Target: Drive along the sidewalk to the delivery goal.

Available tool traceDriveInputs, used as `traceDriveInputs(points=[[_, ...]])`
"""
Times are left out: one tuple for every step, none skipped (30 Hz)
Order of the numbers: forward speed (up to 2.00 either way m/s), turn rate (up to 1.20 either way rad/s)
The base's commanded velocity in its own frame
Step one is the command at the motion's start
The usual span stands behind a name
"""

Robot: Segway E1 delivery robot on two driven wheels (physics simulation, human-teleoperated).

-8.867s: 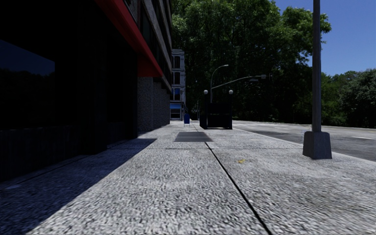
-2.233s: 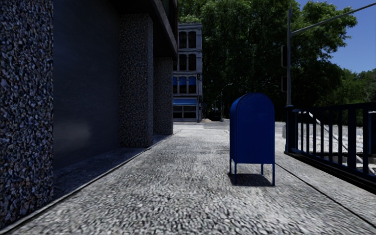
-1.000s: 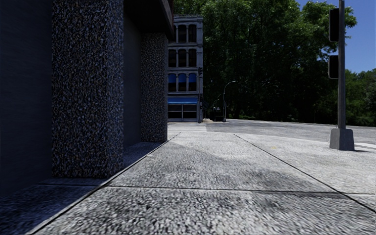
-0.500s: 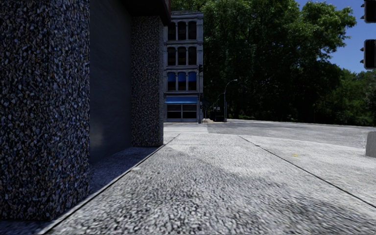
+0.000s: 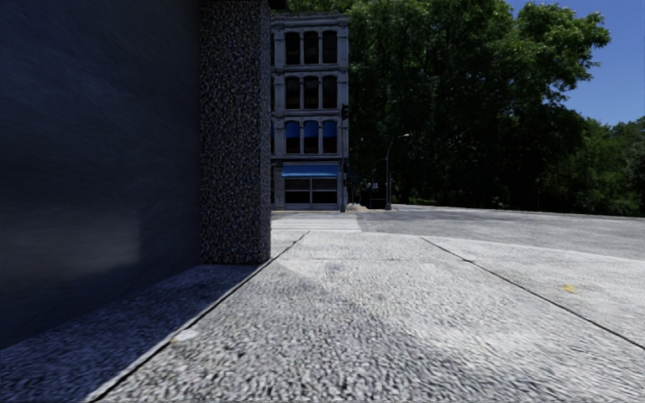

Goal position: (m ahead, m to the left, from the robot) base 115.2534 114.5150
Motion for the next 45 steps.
traceDriveInputs(points=[[2.0,-0.1],[2.0,-0.1],[2.0,-0.1],[2.0,0.0],[2.0,0.0],[2.0,0.0],[2.0,0.0],[2.0,0.0],[2.0,0.0],[2.0,0.0],[2.0,0.0],[2.0,0.0],[2.0,0.0],[2.0,0.0],[2.0,0.0],[2.0,0.0],[2.0,0.0],[2.0,0.0],[2.0,0.0],[2.0,0.0],[2.0,0.0],[2.0,0.0],[2.0,0.0],[2.0,0.0],[2.0,0.0],[2.0,0.0],[2.0,0.0],[2.0,0.0],[2.0,0.0],[2.0,0.0],[2.0,0.0],[2.0,0.0],[2.0,0.0],[2.0,0.0],[2.0,0.0],[2.0,0.0],[2.0,0.0],[2.0,0.0],[2.0,0.0],[2.0,0.0],[2.0,0.0],[2.0,0.0],[2.0,0.0],[1.91,0.0],[1.89,0.0]])
